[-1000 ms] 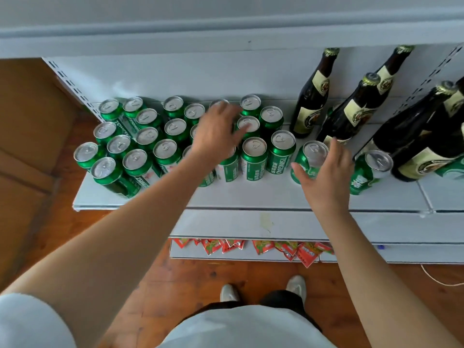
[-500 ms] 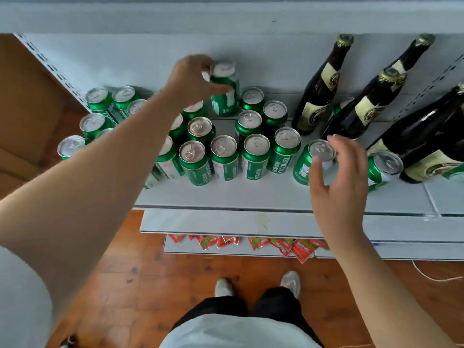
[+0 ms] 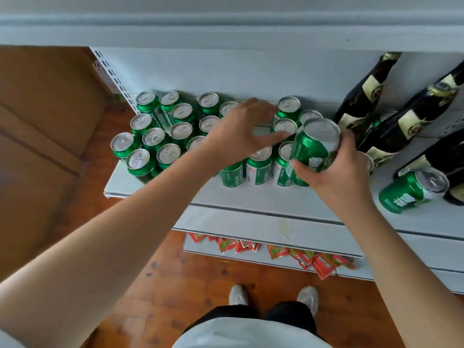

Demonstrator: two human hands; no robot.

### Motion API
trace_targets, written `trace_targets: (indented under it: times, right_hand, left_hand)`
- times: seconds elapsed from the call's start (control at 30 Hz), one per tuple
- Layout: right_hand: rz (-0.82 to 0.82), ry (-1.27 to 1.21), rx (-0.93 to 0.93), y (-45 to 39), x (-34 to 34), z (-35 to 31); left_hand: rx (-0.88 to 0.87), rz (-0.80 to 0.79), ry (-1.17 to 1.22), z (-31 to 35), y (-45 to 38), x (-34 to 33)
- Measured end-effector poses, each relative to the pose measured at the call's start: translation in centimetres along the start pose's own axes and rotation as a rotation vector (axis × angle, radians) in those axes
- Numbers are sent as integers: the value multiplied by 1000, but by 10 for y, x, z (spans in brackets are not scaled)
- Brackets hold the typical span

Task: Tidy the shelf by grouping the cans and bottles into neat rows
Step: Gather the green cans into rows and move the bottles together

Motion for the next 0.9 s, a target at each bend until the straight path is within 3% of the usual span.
trace_targets:
  times: [0.07,0.13,0.23,0.67,0.9]
  right_hand:
    - [17,42,-71,25,0,25]
    - [7,105,-127,41,-4,48]
    - [8,151,-165,46,-14,72]
    - [119,84,-223,39,-61,84]
    - [112,184,-209,25,-75,69]
  left_hand:
    - [-30,41,-362,-25,21,-21]
    - [-8,17,-501,-50,30,-38]
    - [58,-6,-536,-66,33,-50]
    - [130,187,-667,-58,25,-85]
    - [211,118,-630,-52,26,-88]
Point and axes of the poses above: each hand's wrist, its own y-axis away from the middle knuckle, its own x-axis out of the back of the hand, z = x × y, the point moved 5 cm from there along -y, towards the middle knuckle, and after that the axes turned 6 degrees about z, right-handed, at the moved point
